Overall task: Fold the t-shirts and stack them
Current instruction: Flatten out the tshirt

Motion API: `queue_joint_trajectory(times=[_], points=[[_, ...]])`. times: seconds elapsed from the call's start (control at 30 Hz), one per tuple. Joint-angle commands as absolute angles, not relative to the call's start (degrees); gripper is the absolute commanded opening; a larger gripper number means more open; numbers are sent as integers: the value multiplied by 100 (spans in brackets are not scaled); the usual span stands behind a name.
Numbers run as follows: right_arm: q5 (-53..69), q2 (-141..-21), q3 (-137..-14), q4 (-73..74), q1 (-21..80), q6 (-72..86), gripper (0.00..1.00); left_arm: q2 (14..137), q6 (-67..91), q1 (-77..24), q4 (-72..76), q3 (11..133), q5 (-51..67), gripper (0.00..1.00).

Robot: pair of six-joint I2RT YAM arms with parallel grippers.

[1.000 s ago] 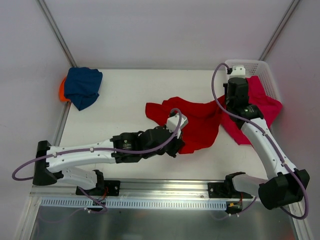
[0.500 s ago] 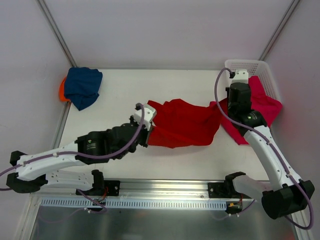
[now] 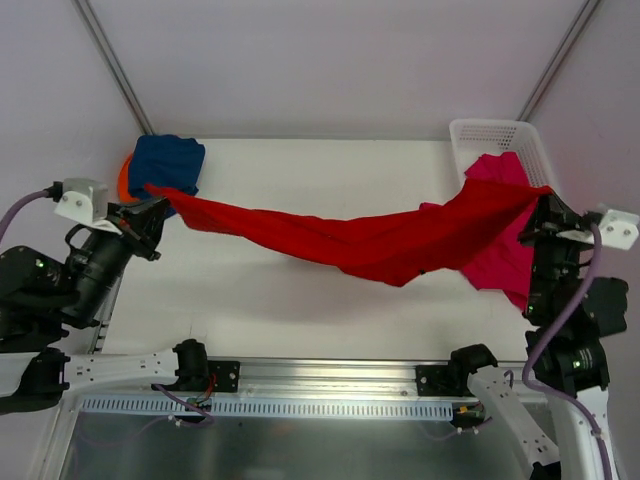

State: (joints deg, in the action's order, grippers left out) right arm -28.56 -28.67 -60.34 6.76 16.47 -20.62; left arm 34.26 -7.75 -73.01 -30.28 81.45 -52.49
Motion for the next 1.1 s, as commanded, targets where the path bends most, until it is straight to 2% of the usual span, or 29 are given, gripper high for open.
queue_joint_trajectory(times=[0.0, 0.17, 0.37, 0.53, 0.6, 0.77, 0.9, 1.0, 1.07], points=[[-1733, -2401, -5566, -619, 1617, -2127, 1, 3148, -1362, -7269, -2936, 8262, -5080, 0], [-2100, -2153, -5712, -897, 1635, -2645, 1, 2857, -1775, -7269, -2927, 8464, -5152, 0], [-2258, -2092, -5862, -1264, 1626, -2776, 0, 2479, -1986, -7251, -2900, 8744, -4124, 0], [-2364, -2487, -6266, -1634, 1626, -2926, 0, 2400, -2136, -7181, -2909, 9166, -2676, 0], [-2294, -2697, -6538, -1688, 1626, -3005, 1, 2425, -2127, -7181, -2874, 9263, -2567, 0], [-2557, -3840, -7198, -1013, 1635, -2884, 0, 2593, -2364, -7198, -2751, 9159, -3477, 0], [-2461, -4121, -6576, -1186, 1617, -2409, 1, 2619, -2382, -7207, -2558, 8176, -4243, 0], [-2636, -4560, -6004, -1195, 1608, -2093, 1, 2654, -2277, -7216, -2154, 6738, -4919, 0], [-2724, -4841, -5644, -1178, 1591, -1847, 0, 2715, -2014, -7216, -1969, 6208, -5132, 0]])
